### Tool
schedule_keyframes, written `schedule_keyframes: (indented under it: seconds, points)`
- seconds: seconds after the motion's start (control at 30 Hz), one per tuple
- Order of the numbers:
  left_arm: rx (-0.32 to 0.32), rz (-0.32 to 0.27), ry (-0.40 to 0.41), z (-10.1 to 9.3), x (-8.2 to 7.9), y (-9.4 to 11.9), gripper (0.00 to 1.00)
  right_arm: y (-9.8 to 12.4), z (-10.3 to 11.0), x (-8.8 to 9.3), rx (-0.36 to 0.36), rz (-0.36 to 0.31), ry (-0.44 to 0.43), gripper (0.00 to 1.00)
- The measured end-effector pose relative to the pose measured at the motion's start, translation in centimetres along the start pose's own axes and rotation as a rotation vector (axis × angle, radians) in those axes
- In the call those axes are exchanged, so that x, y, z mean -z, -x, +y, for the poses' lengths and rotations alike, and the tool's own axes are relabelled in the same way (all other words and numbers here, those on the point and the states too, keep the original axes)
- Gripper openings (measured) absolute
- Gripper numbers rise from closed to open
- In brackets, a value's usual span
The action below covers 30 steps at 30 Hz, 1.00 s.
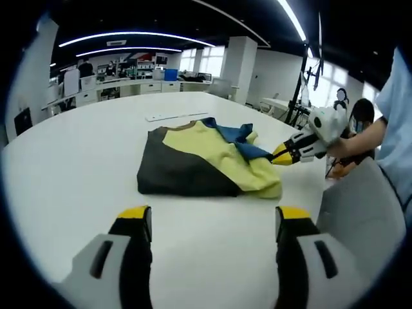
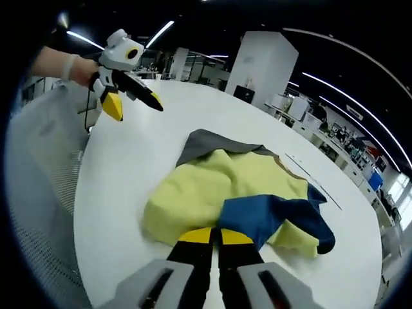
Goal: Fold the garment on the visible template until the final outline fits inside the template.
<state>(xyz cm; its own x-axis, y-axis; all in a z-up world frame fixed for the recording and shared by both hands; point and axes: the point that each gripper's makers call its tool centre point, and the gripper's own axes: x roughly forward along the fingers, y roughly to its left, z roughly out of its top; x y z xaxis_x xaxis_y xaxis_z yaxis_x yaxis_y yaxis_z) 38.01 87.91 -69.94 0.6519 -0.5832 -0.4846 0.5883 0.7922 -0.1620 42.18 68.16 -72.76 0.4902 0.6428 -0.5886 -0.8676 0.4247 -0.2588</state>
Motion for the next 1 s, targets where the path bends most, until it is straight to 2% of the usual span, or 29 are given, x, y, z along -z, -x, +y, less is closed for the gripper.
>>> schedule_keyframes:
  seconds: [0.13, 0.3, 0.63, 0.8, 1.0]
  points:
    - [0.005, 0.001, -0.002, -0.1, 0.0, -0.2, 0.76, 2.0, -1.5, -0.6, 0.015, -0.029, -0.057, 0.0]
    - [0.01, -0.001, -0.003, -0.1, -0.2, -0.4, 0.75, 4.3, -4.2, -0.1, 0.056, -0.032, -0.121, 0.0]
    - [0.025, 0.003, -0.01, 0.0, -0.4, -1.0, 0.75, 9.0, -11.9, 2.4, 0.215, 0.003, -0.234, 0.0]
    - [0.033, 0.005, -0.012, 0.1, -0.5, -1.6, 0.75, 11.1, -16.1, 4.5, 0.291, 0.043, -0.276, 0.0]
    - [0.038, 0.009, -0.011, 0.1, -0.5, -2.0, 0.75, 13.6, -19.6, 5.6, 0.36, 0.079, -0.261, 0.0]
